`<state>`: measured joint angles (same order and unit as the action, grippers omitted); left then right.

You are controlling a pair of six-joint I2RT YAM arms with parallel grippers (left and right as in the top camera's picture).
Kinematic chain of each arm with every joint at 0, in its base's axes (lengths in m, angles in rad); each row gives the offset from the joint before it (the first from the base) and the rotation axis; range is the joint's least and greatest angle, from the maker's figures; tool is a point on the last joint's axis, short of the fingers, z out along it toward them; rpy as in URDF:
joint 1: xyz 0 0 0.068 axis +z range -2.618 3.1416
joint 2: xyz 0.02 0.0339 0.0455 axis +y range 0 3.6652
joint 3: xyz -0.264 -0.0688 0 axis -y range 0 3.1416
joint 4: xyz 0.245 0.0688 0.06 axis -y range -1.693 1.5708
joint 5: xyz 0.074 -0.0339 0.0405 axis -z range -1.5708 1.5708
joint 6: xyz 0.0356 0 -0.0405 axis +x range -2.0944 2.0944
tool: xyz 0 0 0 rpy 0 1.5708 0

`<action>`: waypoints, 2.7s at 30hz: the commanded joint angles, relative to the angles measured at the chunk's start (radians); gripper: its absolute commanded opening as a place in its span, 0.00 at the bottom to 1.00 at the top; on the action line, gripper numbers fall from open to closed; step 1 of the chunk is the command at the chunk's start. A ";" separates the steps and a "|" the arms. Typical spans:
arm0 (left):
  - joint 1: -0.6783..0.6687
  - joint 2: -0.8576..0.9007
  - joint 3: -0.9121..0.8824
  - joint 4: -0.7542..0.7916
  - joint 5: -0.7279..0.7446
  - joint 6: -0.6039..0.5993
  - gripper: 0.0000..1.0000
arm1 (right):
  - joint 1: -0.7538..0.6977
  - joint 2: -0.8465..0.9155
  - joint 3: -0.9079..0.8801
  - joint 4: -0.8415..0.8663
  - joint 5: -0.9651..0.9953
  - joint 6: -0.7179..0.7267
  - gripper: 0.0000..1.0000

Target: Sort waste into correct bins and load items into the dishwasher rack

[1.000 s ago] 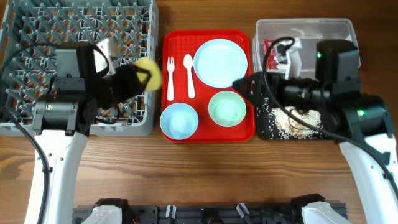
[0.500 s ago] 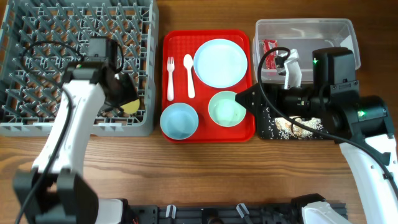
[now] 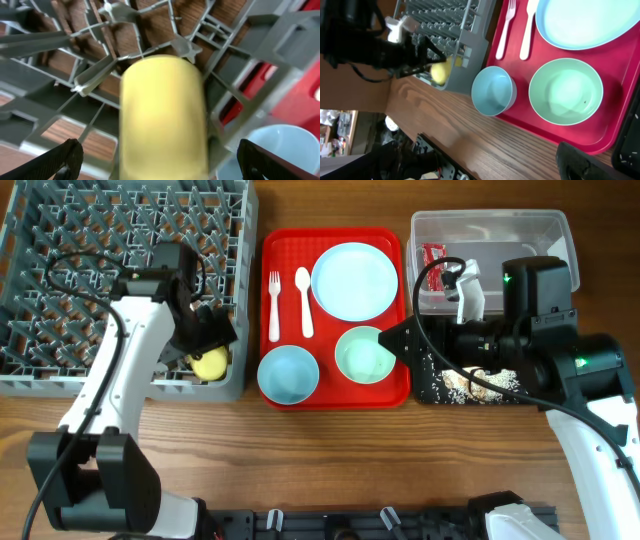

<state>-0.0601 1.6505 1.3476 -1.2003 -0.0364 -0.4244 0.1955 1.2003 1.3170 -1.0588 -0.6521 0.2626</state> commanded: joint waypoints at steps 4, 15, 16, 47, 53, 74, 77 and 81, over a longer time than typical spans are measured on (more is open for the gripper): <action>-0.001 -0.042 0.241 -0.131 0.008 -0.010 1.00 | 0.003 0.002 0.006 0.002 0.009 -0.024 1.00; -0.098 -0.274 0.305 -0.153 0.012 -0.010 1.00 | 0.003 -0.068 0.060 0.014 0.118 -0.026 1.00; -0.106 -0.307 0.308 -0.149 -0.004 -0.010 1.00 | 0.003 -0.088 0.074 0.013 0.156 -0.027 1.00; -0.115 -0.660 0.308 -0.122 -0.021 -0.010 1.00 | 0.003 -0.356 0.116 -0.044 0.372 0.250 1.00; -0.115 -0.660 0.308 -0.122 -0.021 -0.010 1.00 | 0.003 -0.374 0.116 -0.063 0.416 0.095 1.00; -0.115 -0.660 0.308 -0.122 -0.021 -0.010 1.00 | -0.084 -1.059 -0.954 0.656 0.704 0.055 1.00; -0.115 -0.660 0.308 -0.122 -0.021 -0.010 1.00 | -0.084 -1.109 -1.054 0.747 0.685 0.058 1.00; -0.115 -0.660 0.308 -0.122 -0.021 -0.010 1.00 | -0.084 -1.188 -1.189 0.887 0.674 0.061 1.00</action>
<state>-0.1722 1.0000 1.6554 -1.3247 -0.0410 -0.4282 0.1165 0.0788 0.2131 -0.2390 0.0311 0.3344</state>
